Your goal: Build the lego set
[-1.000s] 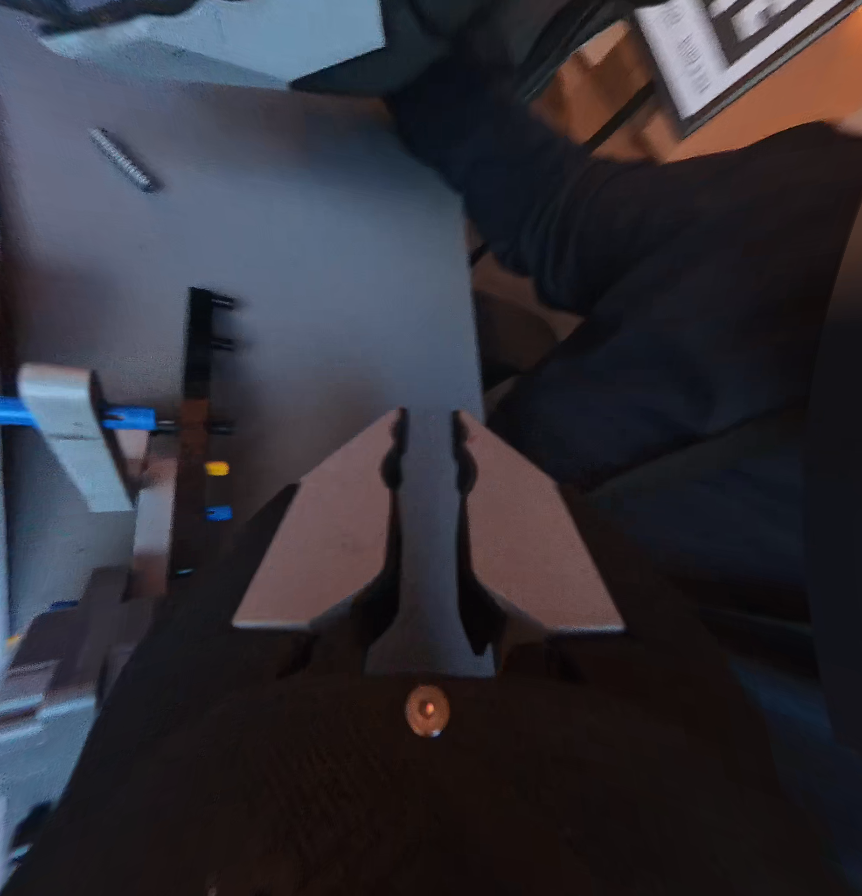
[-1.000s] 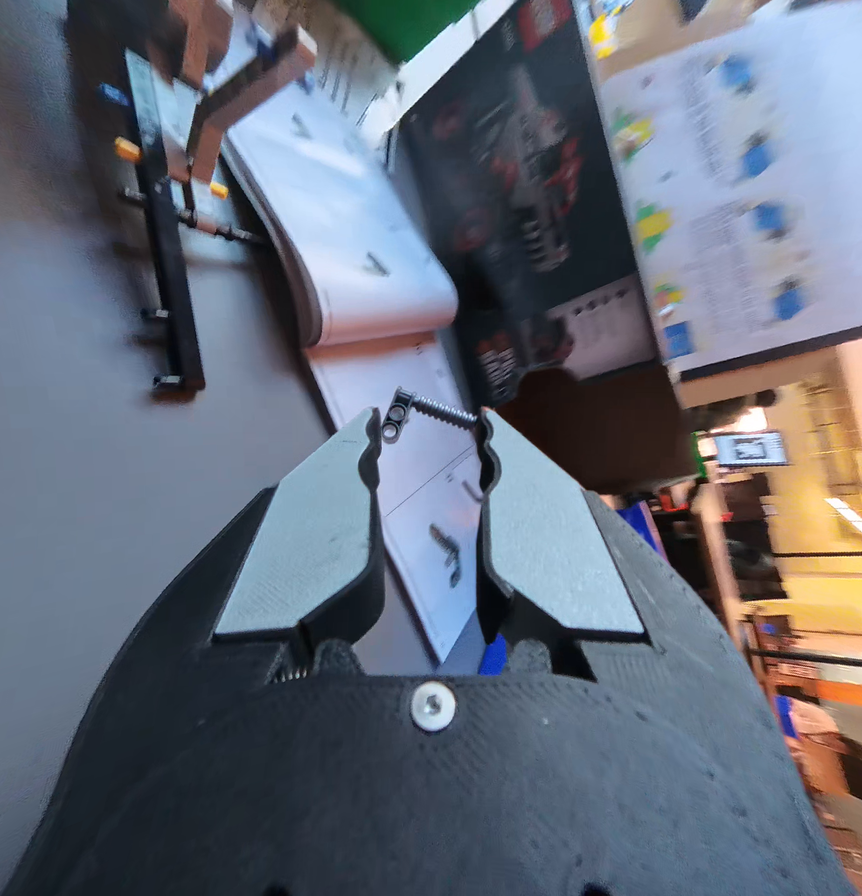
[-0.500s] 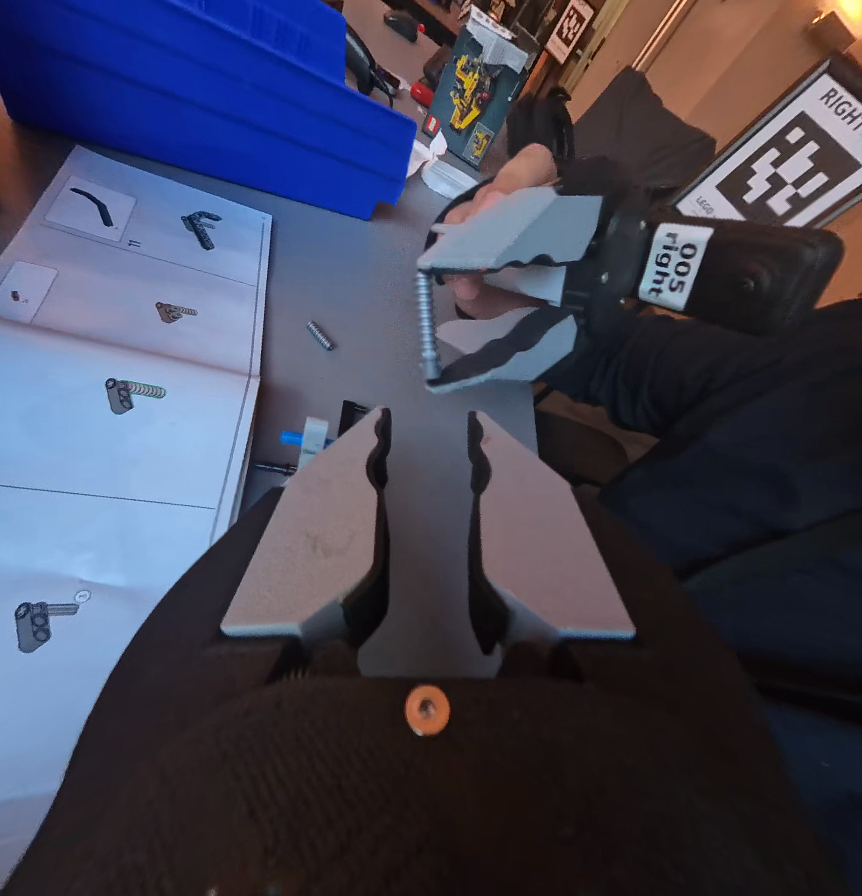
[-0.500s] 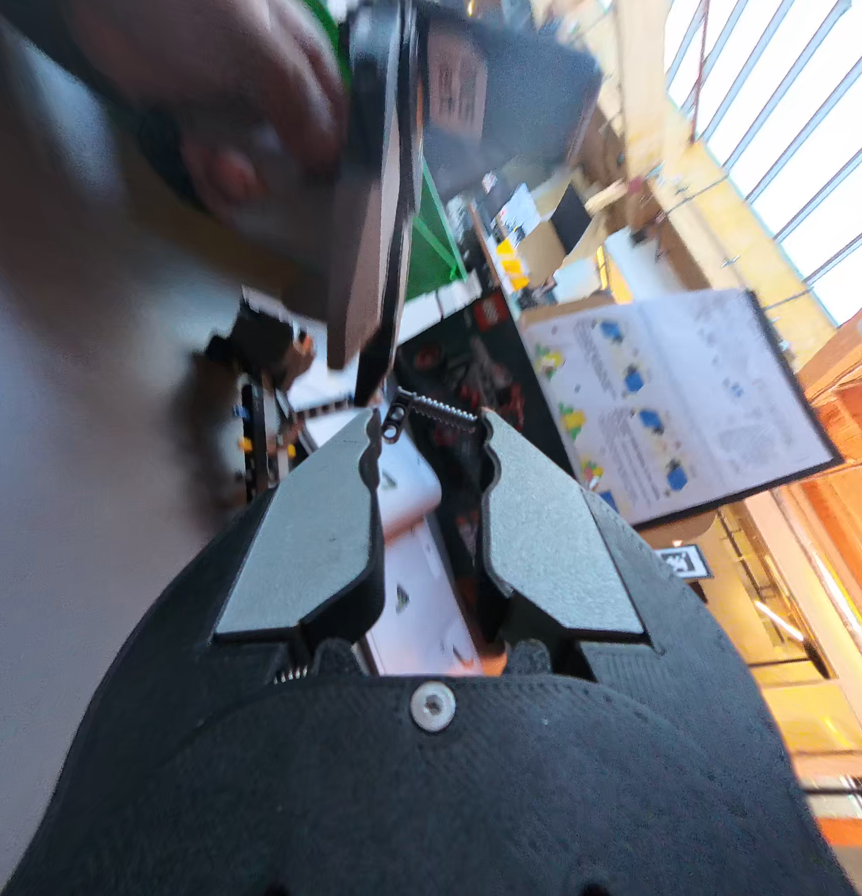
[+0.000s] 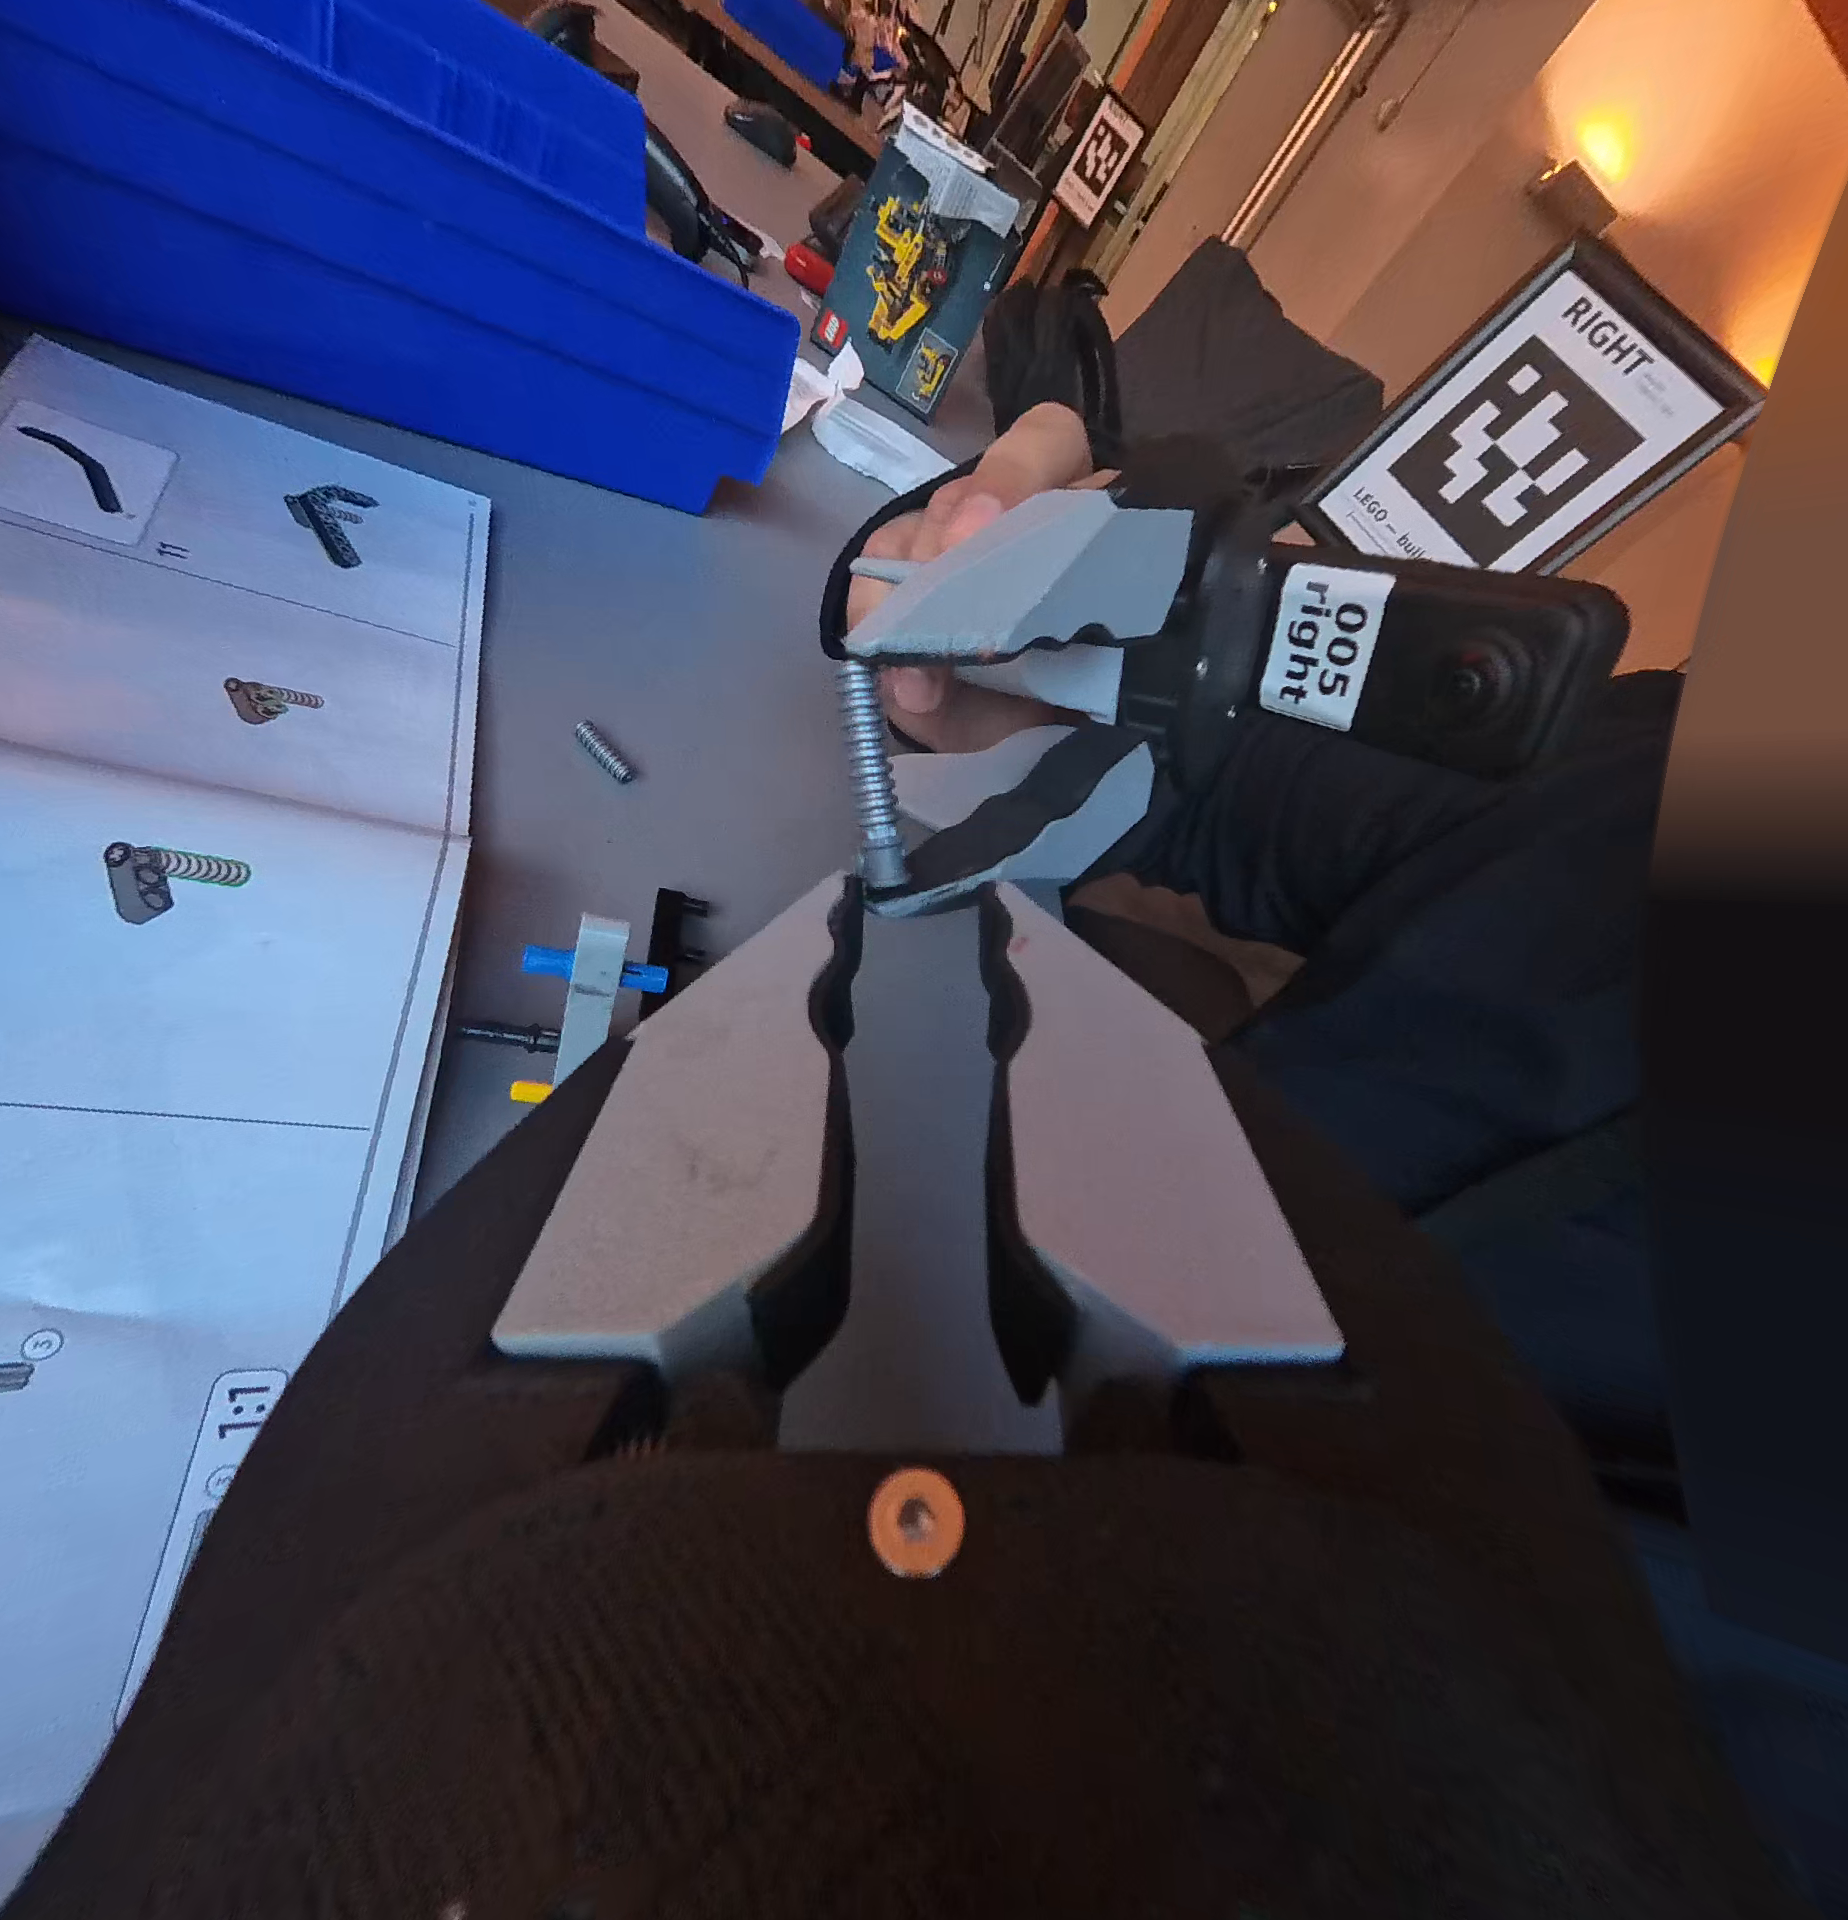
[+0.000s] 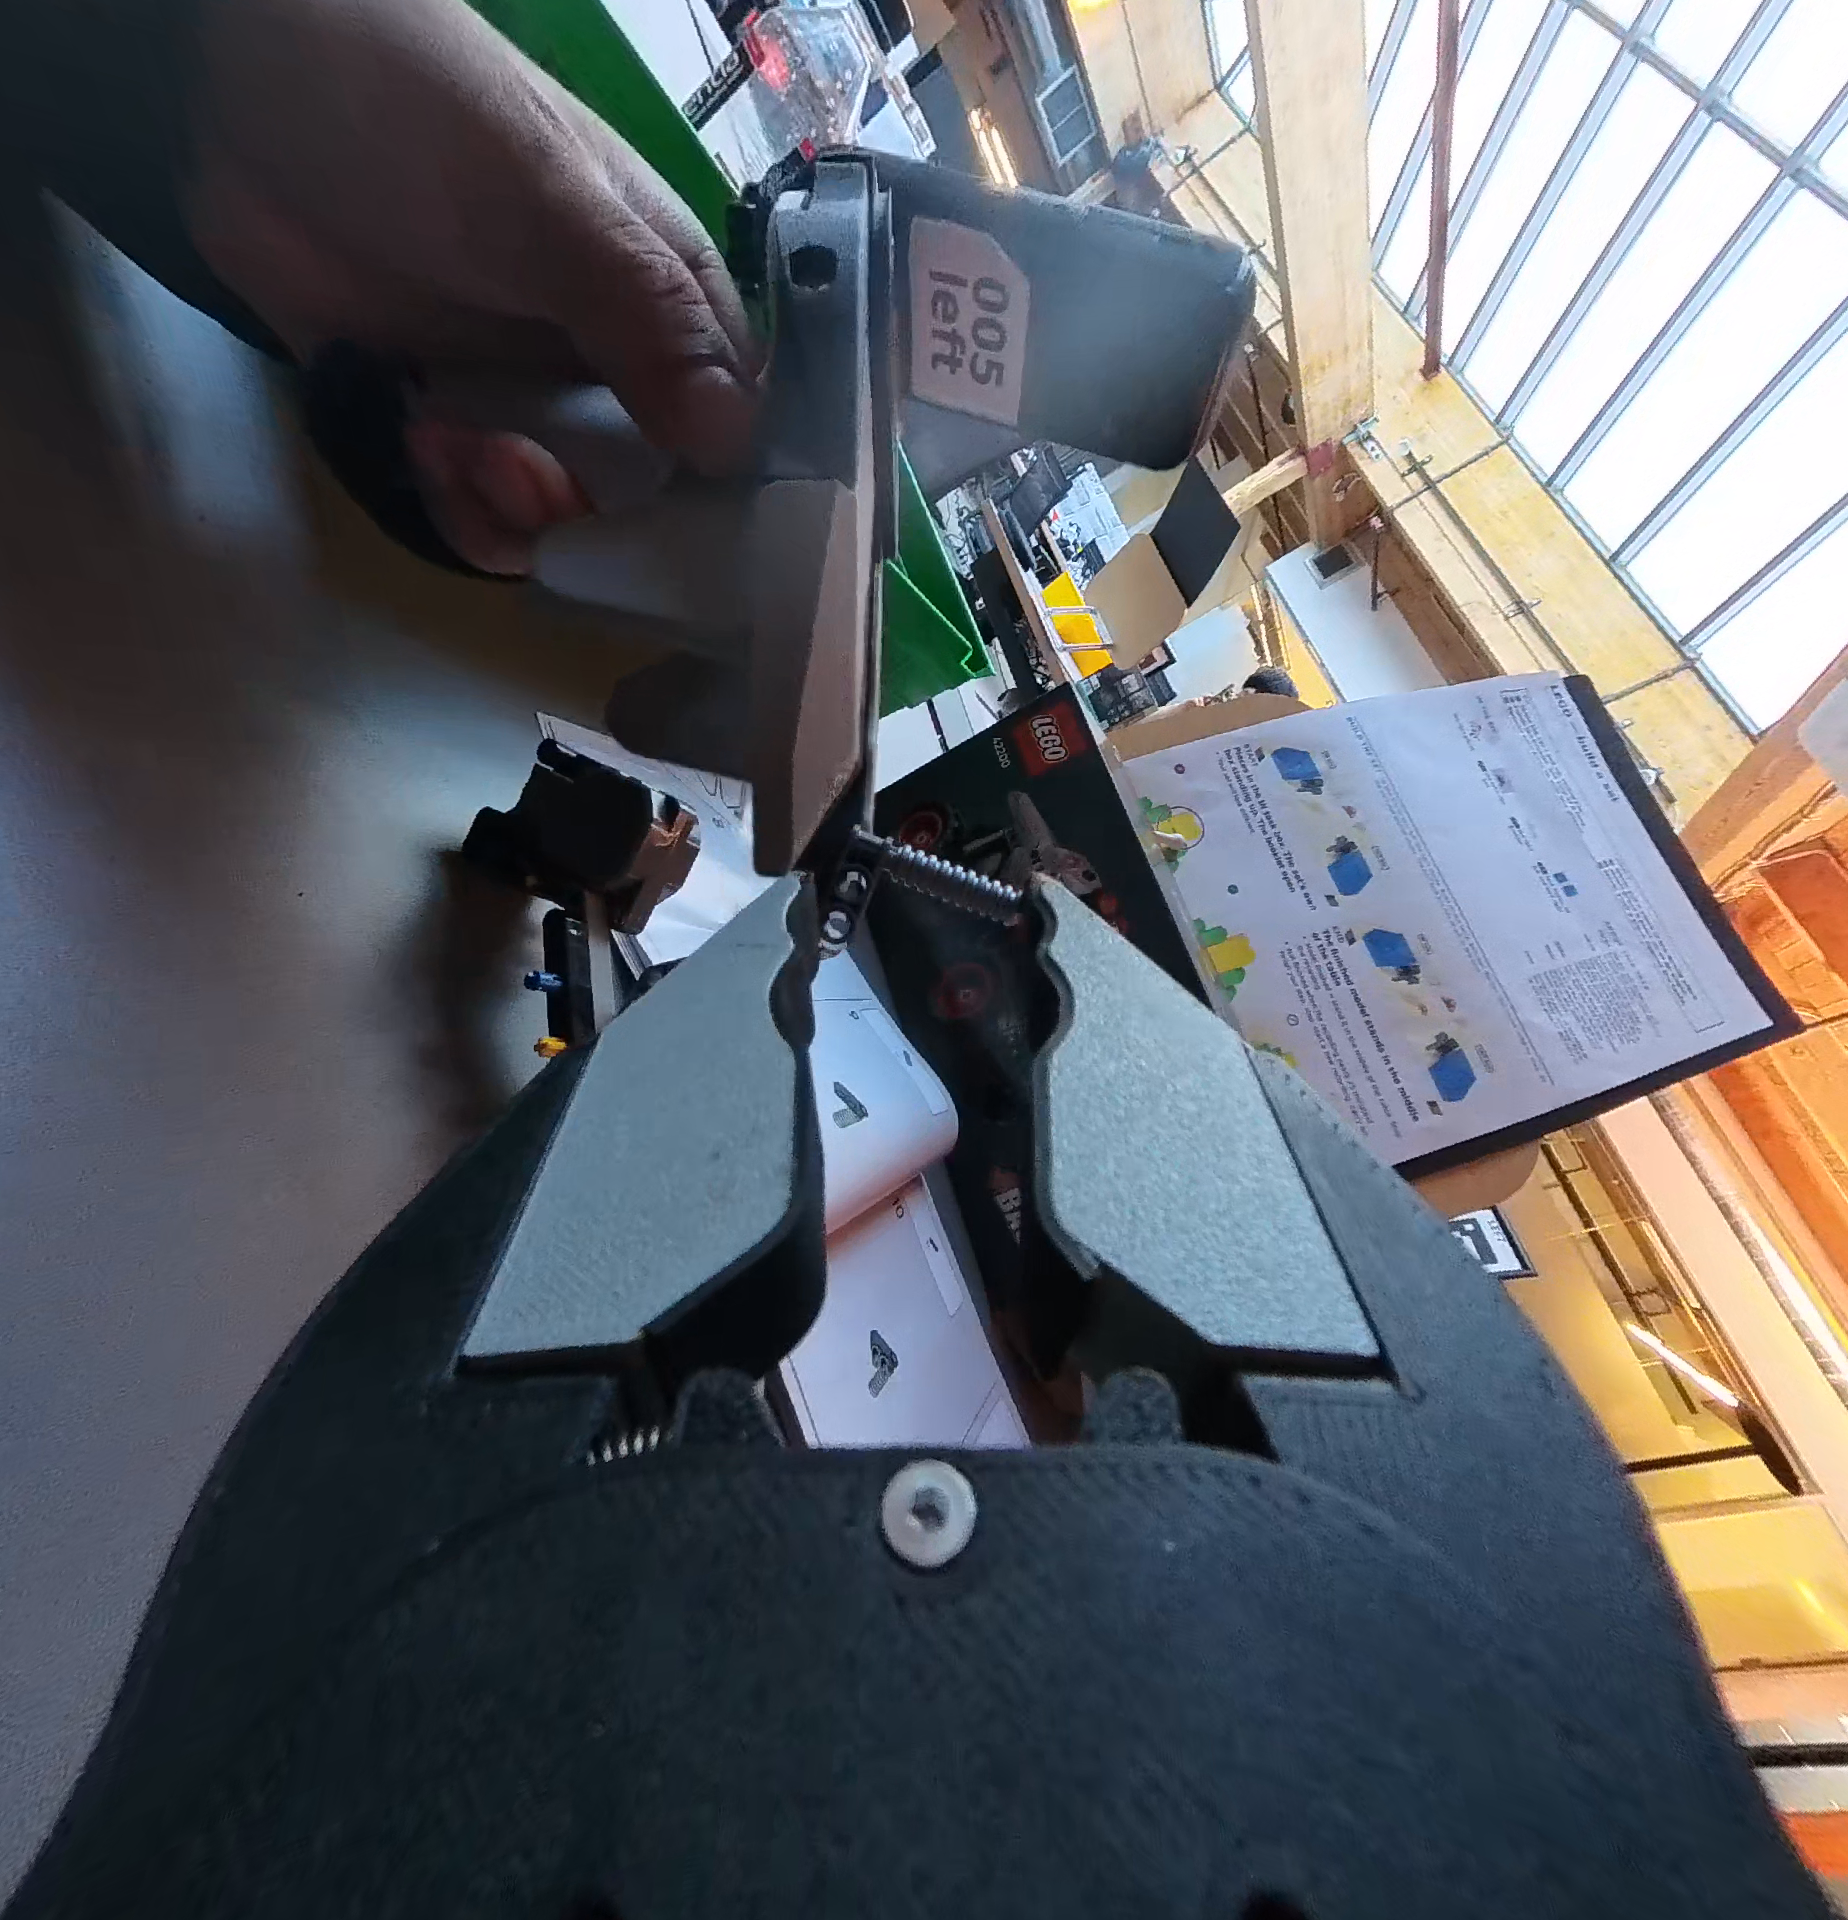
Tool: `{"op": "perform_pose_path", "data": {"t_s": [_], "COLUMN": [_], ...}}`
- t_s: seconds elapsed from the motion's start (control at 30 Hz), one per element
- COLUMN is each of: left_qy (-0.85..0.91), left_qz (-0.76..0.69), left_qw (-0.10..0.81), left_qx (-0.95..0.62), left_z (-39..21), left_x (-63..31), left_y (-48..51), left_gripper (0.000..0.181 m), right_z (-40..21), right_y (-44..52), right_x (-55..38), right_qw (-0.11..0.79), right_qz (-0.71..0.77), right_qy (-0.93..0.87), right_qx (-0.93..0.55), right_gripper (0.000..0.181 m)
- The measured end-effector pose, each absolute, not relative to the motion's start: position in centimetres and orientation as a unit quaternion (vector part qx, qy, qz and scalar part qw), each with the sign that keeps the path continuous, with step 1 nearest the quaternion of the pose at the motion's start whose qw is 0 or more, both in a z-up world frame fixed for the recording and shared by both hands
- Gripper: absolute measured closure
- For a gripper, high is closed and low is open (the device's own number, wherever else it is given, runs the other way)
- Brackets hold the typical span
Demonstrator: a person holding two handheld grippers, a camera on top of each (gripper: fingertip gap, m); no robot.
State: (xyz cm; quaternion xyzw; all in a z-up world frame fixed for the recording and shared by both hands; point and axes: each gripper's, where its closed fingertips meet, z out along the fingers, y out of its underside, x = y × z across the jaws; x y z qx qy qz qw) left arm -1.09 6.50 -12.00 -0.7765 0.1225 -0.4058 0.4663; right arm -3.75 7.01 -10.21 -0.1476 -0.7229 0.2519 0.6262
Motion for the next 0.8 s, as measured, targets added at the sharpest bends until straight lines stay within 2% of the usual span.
{"op": "perform_pose_path", "data": {"t_s": [0.23,0.4,0.57,0.7,0.8], "left_qy": [0.106,0.102,0.111,0.129,0.155], "left_qz": [-0.395,-0.410,-0.385,-0.341,-0.303], "left_qw": [0.478,0.481,0.485,0.486,0.458], "left_qx": [-0.778,-0.768,-0.777,-0.794,-0.821], "left_z": [-11.9,-11.7,-12.0,-12.5,-14.0], "left_x": [-1.9,-1.7,-2.1,-2.1,-1.9], "left_y": [6.8,6.8,6.7,6.8,6.7], "left_gripper": [0.163,0.174,0.176,0.176,0.175], "right_z": [-10.5,-10.4,-10.6,-10.9,-11.5], "right_y": [6.8,6.3,6.2,6.4,6.5], "right_x": [-3.6,-3.5,-3.7,-3.3,-2.4], "right_qw": [0.631,0.636,0.637,0.601,0.525], "right_qz": [0.239,0.241,0.240,0.271,0.339], "right_qy": [-0.725,-0.722,-0.721,-0.738,-0.764], "right_qx": [-0.135,-0.128,-0.133,-0.143,-0.159], "right_gripper": [0.143,0.143,0.143,0.146,0.148]}}
